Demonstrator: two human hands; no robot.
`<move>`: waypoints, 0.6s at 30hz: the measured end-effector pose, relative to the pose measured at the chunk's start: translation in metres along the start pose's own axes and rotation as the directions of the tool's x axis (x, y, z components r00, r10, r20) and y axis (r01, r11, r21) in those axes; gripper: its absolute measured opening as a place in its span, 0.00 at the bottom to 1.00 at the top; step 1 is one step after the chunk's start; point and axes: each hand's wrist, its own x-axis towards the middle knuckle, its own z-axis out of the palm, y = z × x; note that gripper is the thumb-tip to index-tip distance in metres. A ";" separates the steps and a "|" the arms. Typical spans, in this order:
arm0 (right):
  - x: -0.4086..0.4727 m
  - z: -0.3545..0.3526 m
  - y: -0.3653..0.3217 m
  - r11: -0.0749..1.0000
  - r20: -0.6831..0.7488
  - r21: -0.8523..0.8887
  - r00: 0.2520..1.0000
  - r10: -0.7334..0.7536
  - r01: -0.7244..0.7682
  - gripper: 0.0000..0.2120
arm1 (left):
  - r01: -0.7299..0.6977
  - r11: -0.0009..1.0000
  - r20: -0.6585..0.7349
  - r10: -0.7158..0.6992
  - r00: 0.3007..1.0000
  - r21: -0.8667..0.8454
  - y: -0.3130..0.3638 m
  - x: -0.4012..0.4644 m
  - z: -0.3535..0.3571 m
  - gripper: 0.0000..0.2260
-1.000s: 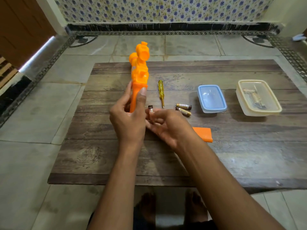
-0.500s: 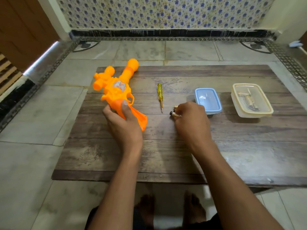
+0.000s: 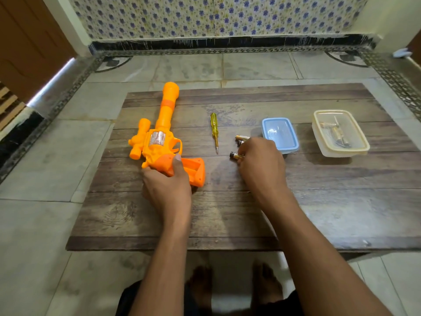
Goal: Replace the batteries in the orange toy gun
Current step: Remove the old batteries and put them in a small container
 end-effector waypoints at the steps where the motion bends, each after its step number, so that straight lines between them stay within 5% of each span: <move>1: 0.000 0.000 -0.001 1.000 0.004 -0.008 1.000 -0.002 0.002 0.10 | -0.012 1.000 0.007 0.012 1.000 0.010 0.000 -0.002 -0.001 0.26; 8: 0.001 0.005 0.001 0.998 0.003 -0.051 0.999 -0.046 0.046 0.09 | -0.023 1.000 0.070 0.024 0.997 -0.012 -0.001 -0.007 -0.004 0.22; 18: 0.013 0.004 0.004 0.995 0.028 -0.038 0.995 -0.091 0.092 0.16 | -0.107 0.990 -0.021 0.109 0.994 0.093 0.010 -0.012 -0.004 0.21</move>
